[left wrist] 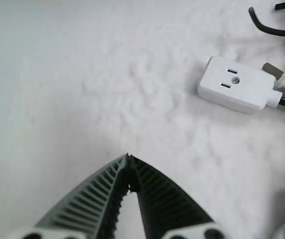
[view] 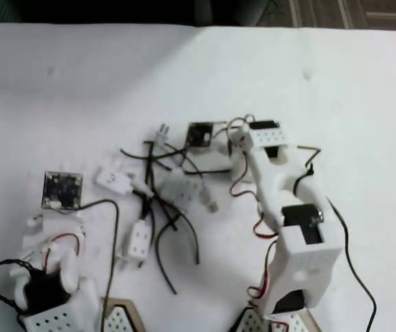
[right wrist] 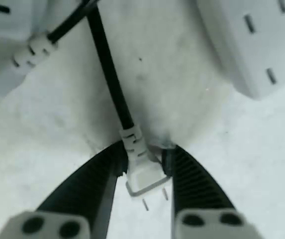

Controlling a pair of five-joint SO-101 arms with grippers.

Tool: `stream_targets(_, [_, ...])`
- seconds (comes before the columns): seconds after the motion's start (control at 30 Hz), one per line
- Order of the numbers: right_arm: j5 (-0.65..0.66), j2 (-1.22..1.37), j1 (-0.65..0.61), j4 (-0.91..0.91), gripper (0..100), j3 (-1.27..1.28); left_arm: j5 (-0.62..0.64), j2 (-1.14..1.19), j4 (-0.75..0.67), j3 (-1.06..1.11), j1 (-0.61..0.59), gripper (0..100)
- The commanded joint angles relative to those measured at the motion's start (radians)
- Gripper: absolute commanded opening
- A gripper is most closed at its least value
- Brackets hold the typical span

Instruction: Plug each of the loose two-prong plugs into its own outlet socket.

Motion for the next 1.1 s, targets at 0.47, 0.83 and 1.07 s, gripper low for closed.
stream_targets(0.47, [-0.288, -0.143, -0.039, 0.308, 2.3, -0.011, 0.009, 0.01, -0.029, -0.008, -0.001, 2])
stream_targets(0.83, [-0.404, -0.189, -0.039, 0.384, 15.5, -0.011, 0.009, 0.01, -0.029, -0.008, -0.001, 2])
stream_targets(1.07, [-0.404, -0.255, -0.058, 0.481, 15.2, 0.011, 0.009, 0.01, -0.029, -0.008, -0.001, 2])
